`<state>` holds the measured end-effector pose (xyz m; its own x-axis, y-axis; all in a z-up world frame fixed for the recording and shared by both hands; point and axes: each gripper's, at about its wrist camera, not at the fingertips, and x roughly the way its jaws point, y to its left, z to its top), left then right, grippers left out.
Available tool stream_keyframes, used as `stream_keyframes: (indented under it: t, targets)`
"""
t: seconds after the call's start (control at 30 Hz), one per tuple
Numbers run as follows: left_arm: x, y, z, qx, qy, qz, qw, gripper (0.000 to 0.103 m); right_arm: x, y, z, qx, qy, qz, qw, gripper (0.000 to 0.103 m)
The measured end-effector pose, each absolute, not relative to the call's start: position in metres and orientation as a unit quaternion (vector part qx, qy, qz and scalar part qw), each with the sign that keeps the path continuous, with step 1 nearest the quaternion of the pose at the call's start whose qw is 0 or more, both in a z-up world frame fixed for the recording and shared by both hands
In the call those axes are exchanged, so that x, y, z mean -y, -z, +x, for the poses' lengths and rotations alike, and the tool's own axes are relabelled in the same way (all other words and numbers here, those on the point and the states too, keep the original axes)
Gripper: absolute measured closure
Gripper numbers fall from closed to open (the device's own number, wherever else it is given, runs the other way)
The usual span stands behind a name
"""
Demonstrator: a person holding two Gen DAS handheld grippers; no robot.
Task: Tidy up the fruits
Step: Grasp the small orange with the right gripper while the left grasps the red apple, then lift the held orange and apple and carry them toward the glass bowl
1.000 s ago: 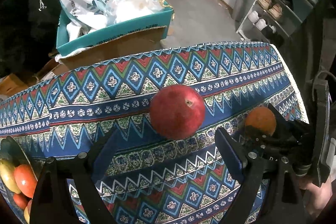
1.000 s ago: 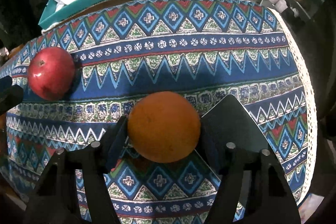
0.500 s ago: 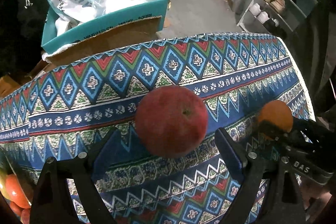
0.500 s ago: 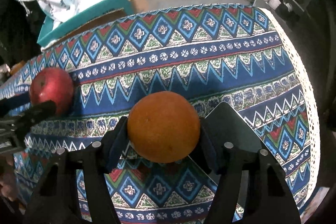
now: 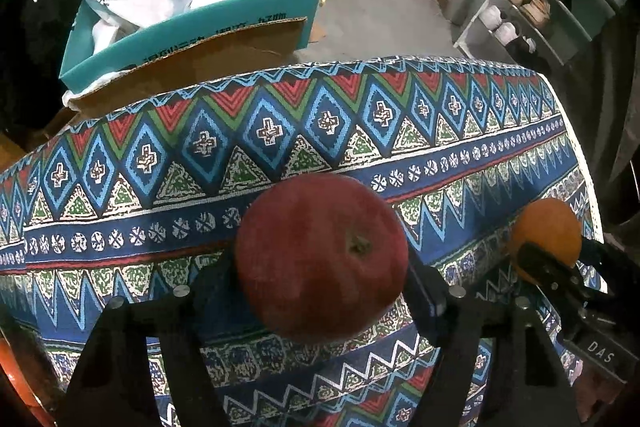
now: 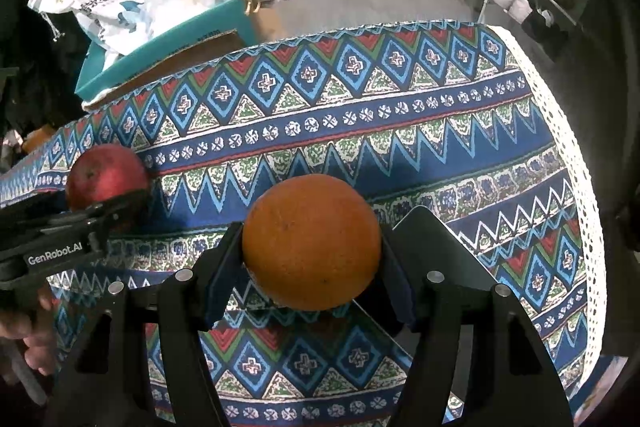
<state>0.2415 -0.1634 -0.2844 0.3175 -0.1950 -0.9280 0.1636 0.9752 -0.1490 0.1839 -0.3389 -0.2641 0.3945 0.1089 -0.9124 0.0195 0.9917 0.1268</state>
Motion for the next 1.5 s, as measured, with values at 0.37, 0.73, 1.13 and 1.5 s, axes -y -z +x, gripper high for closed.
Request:
stream_keyframes:
  t: [0.37, 0.73, 1.13, 1.5]
  targets:
    - [0.158, 0.277, 0.223, -0.557, 0.118, -0.006, 0.822, 0.028, 0.333, 0.252, 0.178, -0.536, -0.023, 0.051, 0.843, 0.038]
    - [0.152, 0.220, 0.199, -0.506, 0.123, 0.009, 0.854, 0.028, 0.325, 0.220, 0.168, -0.508, -0.027, 0.050, 0.859, 0.038]
    - [0.134, 0.164, 0.169, -0.457, 0.116, 0.022, 0.881, 0.028, 0.313, 0.169, 0.151, -0.463, -0.038, 0.047, 0.884, 0.038]
    - [0.118, 0.122, 0.133, -0.426, 0.113, 0.010, 0.898, 0.028, 0.305, 0.125, 0.125, -0.423, -0.053, 0.039, 0.904, 0.038]
